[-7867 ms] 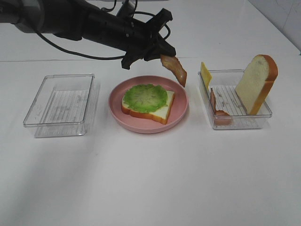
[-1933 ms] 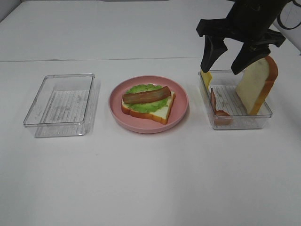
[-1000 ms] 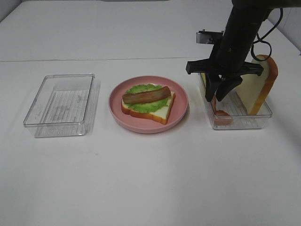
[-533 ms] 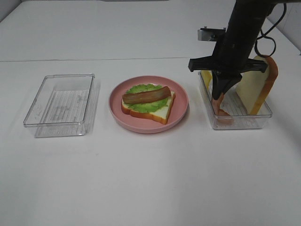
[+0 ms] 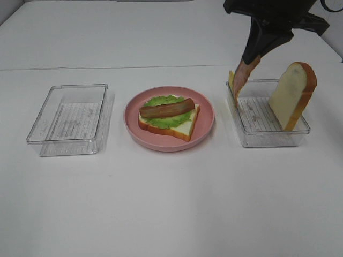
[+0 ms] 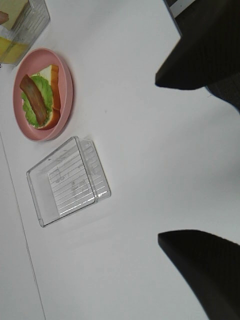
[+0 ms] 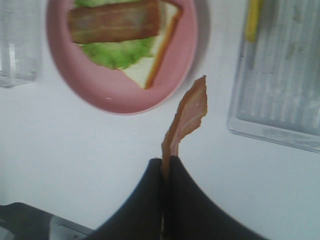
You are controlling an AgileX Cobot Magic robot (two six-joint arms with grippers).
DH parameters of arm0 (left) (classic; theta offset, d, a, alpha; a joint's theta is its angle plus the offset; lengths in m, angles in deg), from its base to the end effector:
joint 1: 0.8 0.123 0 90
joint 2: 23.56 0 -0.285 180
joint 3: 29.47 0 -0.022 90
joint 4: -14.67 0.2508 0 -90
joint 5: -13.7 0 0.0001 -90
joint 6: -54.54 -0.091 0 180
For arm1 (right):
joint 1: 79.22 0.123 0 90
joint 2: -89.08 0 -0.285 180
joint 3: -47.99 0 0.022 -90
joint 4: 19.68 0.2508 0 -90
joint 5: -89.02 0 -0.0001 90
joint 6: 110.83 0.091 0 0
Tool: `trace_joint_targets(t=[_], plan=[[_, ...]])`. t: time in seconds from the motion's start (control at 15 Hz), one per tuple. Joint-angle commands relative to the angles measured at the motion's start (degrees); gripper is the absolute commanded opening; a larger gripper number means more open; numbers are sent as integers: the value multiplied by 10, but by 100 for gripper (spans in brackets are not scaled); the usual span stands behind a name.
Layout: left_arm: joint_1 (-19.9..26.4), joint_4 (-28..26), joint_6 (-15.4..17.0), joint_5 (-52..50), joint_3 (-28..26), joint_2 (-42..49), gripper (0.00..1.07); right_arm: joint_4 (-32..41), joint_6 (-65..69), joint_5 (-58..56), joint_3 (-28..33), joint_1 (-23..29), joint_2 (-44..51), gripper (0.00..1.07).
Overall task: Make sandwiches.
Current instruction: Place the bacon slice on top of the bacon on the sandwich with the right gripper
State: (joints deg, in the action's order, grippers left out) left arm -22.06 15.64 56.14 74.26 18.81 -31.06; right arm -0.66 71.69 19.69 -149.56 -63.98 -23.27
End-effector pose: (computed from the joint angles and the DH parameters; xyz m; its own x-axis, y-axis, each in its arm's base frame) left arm -0.0052 0.0034 0.2790 -0.4202 0.1425 -0.8962 0.3421 0.9396 -0.0110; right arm 0.3645 0.1281 0.3046 -0.9656 -0.1009 -0.2397 -0.1799 0.9247 0.3356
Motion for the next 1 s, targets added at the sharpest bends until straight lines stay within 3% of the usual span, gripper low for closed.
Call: trace_joint_targets(t=[0.07,0.27,0.6,1.0], plan=[[-1,-1,-1,-6,3,12,74,101,-54,-14,-3,2,16,0],[-1,-1,-1,-6,3,12,74,194,-100,81,-3,22,8,0],[-1,-1,-1,-6,3,12,74,238,-101,190,-3,76,-61,0],[-1,-1,-1,-6,3,12,74,490,-229,244,-3,77,-182,0]])
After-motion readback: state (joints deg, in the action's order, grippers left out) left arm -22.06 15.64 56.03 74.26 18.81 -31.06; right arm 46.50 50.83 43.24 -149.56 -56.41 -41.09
